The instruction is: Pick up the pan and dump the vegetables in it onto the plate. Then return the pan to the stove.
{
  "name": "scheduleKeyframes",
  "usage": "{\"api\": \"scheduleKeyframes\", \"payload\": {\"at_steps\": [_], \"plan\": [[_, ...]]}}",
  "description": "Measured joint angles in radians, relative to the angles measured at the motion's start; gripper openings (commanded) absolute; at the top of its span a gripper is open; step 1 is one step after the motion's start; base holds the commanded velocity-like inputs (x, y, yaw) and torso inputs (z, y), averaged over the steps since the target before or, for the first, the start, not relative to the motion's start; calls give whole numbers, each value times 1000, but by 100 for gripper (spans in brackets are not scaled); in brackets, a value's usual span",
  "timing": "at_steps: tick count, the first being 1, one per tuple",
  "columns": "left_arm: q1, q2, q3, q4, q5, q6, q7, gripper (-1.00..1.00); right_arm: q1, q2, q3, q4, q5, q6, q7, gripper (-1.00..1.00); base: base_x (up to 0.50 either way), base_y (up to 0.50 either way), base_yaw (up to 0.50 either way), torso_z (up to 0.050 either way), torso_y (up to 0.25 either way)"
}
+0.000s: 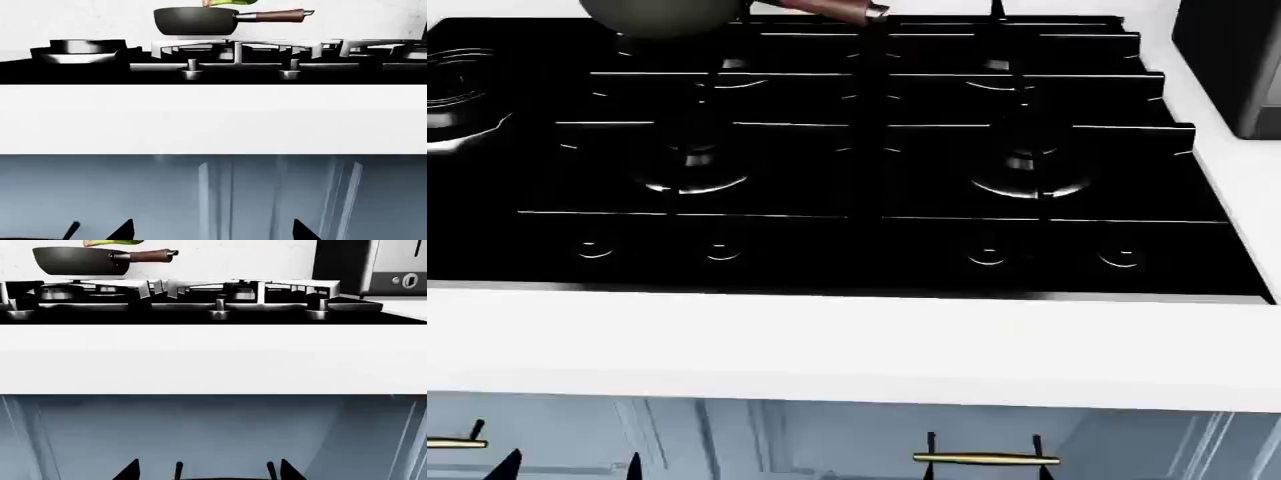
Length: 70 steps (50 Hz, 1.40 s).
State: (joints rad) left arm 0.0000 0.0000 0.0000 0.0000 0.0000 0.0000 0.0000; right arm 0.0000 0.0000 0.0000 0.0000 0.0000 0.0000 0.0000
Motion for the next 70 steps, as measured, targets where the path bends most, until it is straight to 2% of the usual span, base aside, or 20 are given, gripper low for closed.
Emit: {"api": "scheduleKeyframes", "payload": {"at_steps": [18, 19, 20, 27, 65, 70], "plan": [[25, -30, 47, 8, -22, 9, -61, 100, -16, 41, -33, -17, 52, 17, 33, 100, 0, 0, 0, 0, 0], [-16, -30, 61, -95, -16, 60, -78, 100, 3, 39, -31, 75, 62, -59, 42, 100, 0, 0, 0, 0, 0], [-11, -30, 63, -103, -12, 51, -78, 100, -3, 39, -29, 83, 60, -50, 41, 100, 0, 0, 0, 0, 0], [10, -37, 90, -53, 16, 17, -98, 100, -13, 46, -30, 46, 65, -19, 32, 100, 0, 0, 0, 0, 0], [39, -99, 187, 40, -53, -34, -152, 100, -27, 107, -87, 5, 101, 7, 75, 100, 0, 0, 0, 49, 0], [44, -117, 187, 139, -65, -104, -162, 100, -26, 126, -92, -83, 113, 79, 82, 100, 0, 0, 0, 0, 0]]}}
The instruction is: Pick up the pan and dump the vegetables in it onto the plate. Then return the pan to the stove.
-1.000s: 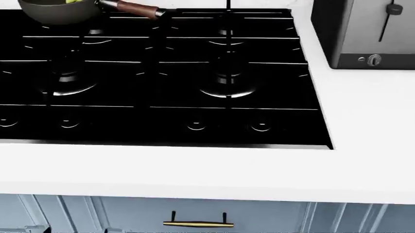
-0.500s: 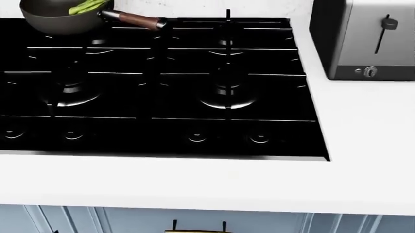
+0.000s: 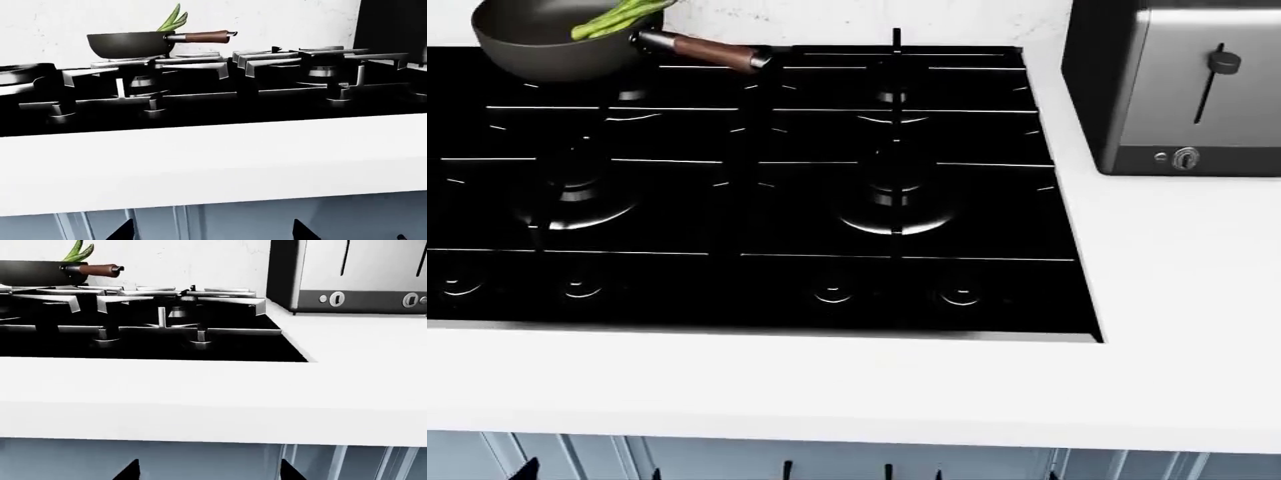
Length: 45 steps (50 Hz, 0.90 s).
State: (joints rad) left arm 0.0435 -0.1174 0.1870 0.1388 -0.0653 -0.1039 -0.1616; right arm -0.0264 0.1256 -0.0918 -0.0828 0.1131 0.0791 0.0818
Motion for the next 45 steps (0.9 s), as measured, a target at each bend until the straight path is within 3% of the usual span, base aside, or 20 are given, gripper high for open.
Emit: {"api": "scheduleKeyframes", "payload": {"at_steps": [9, 14, 19, 31, 45], "plan": [[-127, -86, -101, 459, -169, -448, -17, 100, 139, 90, 53, -424, 93, 456, 11, 100, 0, 0, 0, 0, 0], [-255, -174, -161, 639, -388, -650, -128, 100, 285, 128, 104, -615, 167, 729, 11, 100, 0, 0, 0, 0, 0], [-353, -257, -189, 747, -566, -764, -235, 100, 410, 142, 160, -734, 234, 939, 7, 100, 0, 0, 0, 0, 0], [-464, -427, -176, 864, -833, -820, -443, 100, 558, 174, 232, -880, 322, 1209, 16, 100, 0, 396, 0, 0, 0], [-501, -577, -104, 900, -978, -744, -605, 100, 608, 213, 267, -940, 428, 1318, 73, 100, 0, 500, 0, 0, 0]]}}
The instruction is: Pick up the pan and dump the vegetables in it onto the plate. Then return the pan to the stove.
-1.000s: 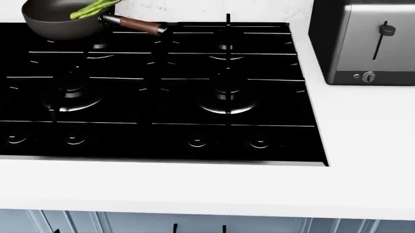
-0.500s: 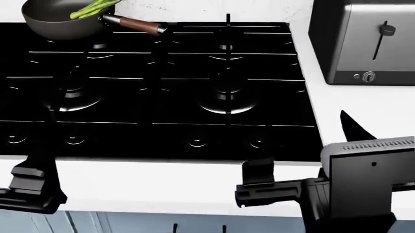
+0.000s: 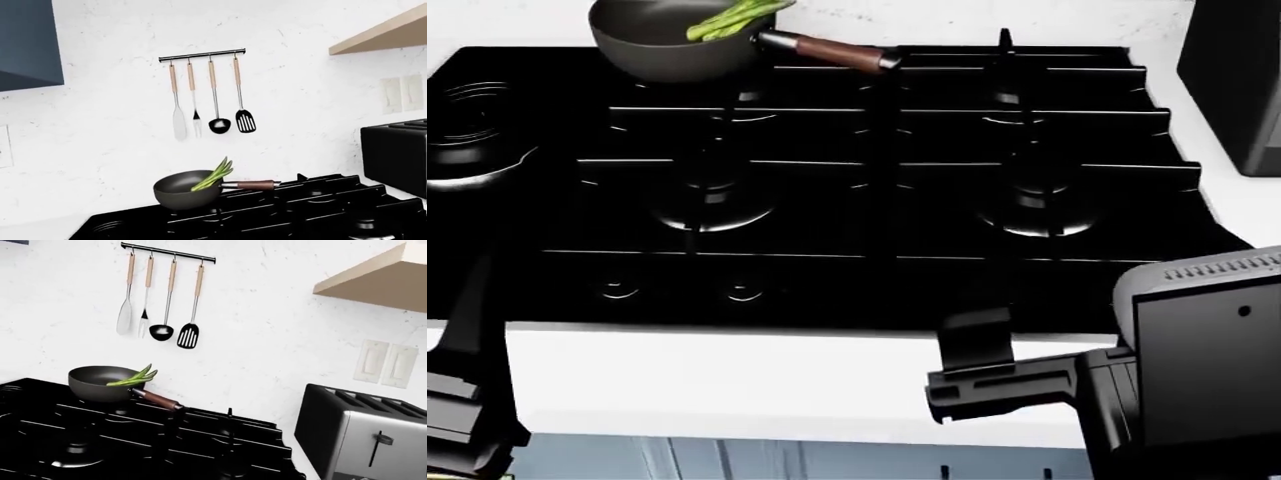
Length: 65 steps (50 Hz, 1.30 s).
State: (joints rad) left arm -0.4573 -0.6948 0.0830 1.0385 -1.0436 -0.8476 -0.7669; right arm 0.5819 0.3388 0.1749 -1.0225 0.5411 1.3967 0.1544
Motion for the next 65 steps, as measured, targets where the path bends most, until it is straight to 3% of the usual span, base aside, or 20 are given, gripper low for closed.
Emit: {"api": "scheduleKeyframes", "payload": {"at_steps": [13, 23, 43, 65], "plan": [[-6, -82, 63, 7, -42, 77, -77, 100, 20, 28, 15, -9, 87, 34, 56, 100, 0, 500, 0, 0, 0], [-20, -118, 94, 2, -55, 114, -109, 100, 92, 39, 52, 6, 187, 102, 116, 100, 25, 0, 0, 0, 0], [-71, -130, 145, -11, -67, 137, -134, 100, 246, 108, 101, 107, 553, 152, 353, 100, 500, 0, 0, 0, 0], [-80, -138, 179, -9, -69, 161, -156, 100, 277, 168, 88, 164, 733, 125, 478, 100, 500, 0, 0, 0, 1]]}}
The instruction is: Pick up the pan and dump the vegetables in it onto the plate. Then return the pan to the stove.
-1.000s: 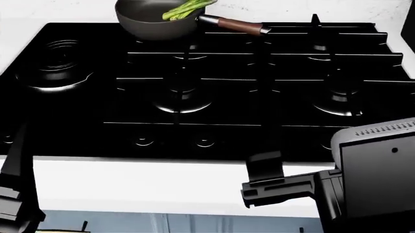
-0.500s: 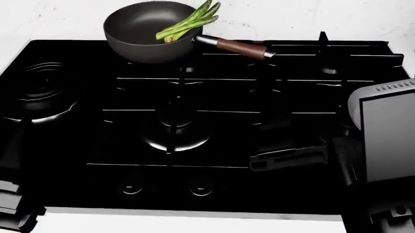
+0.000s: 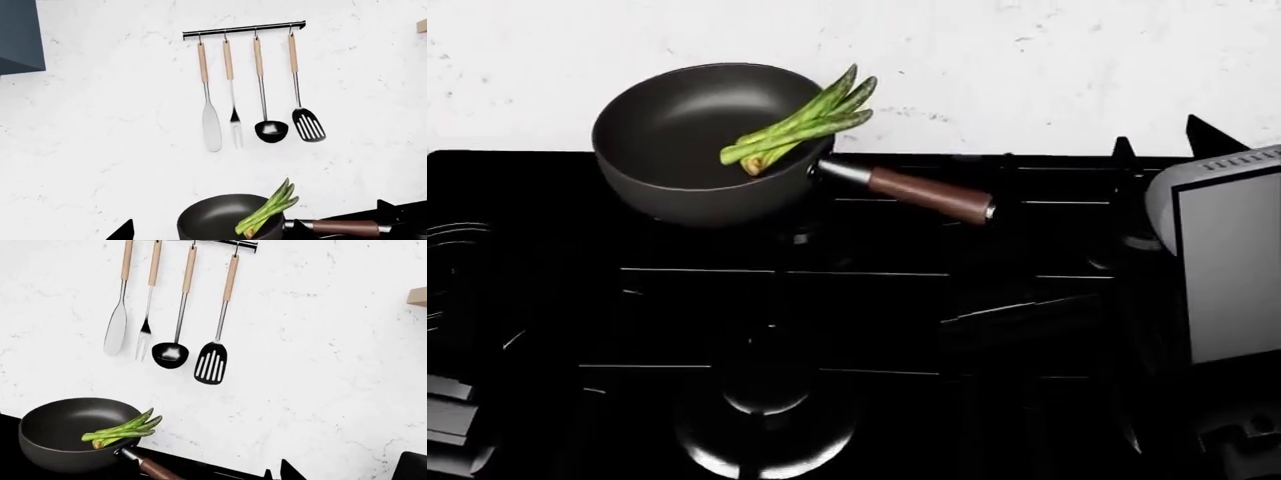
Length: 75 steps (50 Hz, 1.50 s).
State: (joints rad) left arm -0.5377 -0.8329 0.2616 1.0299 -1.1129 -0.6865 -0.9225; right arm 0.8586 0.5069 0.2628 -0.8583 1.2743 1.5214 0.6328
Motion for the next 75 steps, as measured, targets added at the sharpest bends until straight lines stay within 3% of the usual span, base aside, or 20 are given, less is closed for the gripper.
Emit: {"api": "scheduleKeyframes", "payload": {"at_steps": [17, 28, 41, 52, 63, 75], "plan": [[4, -8, 22, 0, 7, 25, -14, 100, 47, 36, -41, 52, 75, -13, 50, 100, 466, 0, 0, 0, 2], [-1, -2, 42, -7, 21, 38, -17, 100, 220, 64, -150, 252, 165, 10, 33, 100, 0, 0, 0, 0, 0], [-18, 8, 63, -14, 28, 45, -20, 100, 543, 144, -579, 570, -57, -64, -443, 100, 0, 0, 0, 0, 0], [-13, -6, 61, -10, 24, 62, -24, 100, 737, 132, -962, 822, -285, -175, -826, 100, 0, 0, 0, 0, 0], [14, -24, 60, -4, 34, 85, -26, 100, 819, 63, -1211, 1085, -473, -337, -1062, 100, 0, 0, 0, 0, 0], [20, -44, 87, 11, 33, 106, -54, 100, 824, -15, -1355, 1275, -591, -507, -1214, 100, 0, 0, 0, 0, 0]]}}
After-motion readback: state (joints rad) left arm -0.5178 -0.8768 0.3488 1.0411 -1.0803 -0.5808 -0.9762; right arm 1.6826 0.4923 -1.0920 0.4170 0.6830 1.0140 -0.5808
